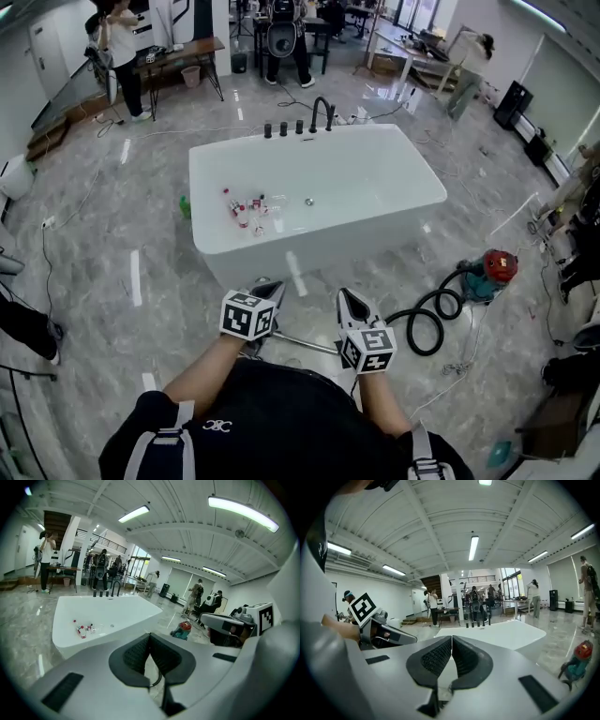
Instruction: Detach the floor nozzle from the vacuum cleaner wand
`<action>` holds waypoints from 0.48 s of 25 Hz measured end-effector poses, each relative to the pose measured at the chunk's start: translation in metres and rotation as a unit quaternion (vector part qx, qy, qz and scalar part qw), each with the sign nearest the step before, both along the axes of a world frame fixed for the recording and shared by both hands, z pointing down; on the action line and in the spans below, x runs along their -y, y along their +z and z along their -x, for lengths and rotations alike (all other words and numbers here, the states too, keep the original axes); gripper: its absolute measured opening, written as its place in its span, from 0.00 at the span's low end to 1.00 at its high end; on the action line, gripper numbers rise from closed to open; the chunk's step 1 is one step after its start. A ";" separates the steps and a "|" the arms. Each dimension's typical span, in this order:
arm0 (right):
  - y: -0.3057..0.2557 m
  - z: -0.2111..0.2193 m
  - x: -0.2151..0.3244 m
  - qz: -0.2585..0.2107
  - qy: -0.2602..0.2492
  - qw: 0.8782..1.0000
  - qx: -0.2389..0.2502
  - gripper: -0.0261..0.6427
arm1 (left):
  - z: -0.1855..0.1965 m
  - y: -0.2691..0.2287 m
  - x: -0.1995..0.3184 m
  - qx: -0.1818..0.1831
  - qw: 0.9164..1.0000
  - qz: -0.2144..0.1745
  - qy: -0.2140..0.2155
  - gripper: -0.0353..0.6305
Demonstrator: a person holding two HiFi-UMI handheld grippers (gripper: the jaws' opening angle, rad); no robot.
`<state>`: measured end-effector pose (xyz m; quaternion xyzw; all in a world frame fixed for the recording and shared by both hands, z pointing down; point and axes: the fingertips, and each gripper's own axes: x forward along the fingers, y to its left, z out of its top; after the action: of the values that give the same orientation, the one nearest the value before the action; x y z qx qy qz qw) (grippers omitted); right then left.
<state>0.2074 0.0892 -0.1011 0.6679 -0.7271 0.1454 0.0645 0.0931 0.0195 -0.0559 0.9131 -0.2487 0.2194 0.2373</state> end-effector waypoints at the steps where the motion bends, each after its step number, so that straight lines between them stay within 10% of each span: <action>1: 0.003 -0.003 0.006 0.004 -0.011 1.000 -0.002 0.07 | -0.003 0.004 0.002 0.002 1.000 0.002 -0.006 0.07; 12: 0.037 -0.017 0.036 0.040 -0.054 0.998 -0.015 0.07 | -0.009 0.025 0.019 0.006 0.999 0.019 -0.027 0.07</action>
<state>0.2248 0.0536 -0.0637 0.6265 -0.7546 0.1611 0.1098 0.1023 0.0000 -0.0307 0.9000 -0.2706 0.2234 0.2586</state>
